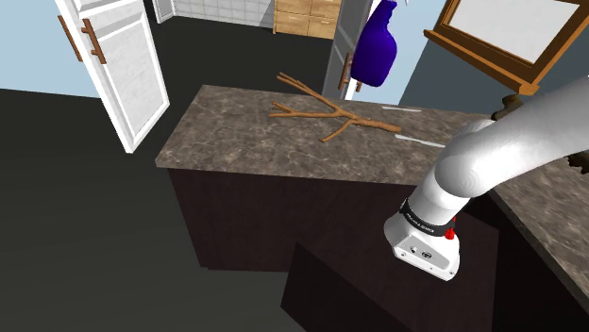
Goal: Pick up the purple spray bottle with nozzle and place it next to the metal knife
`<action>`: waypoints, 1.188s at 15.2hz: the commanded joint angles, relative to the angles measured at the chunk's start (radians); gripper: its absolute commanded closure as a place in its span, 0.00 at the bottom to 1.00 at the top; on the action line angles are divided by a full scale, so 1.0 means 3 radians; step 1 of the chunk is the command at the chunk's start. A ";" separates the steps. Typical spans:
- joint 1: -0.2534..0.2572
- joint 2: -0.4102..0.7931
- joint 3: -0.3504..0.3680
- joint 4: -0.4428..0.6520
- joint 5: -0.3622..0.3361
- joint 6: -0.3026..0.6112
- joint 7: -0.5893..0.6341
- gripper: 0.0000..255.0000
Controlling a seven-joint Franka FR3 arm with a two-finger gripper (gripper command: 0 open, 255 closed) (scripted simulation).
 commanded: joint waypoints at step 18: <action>-0.0259 -0.1072 -0.0949 -0.0379 -0.0839 -0.0509 -0.1271 1.00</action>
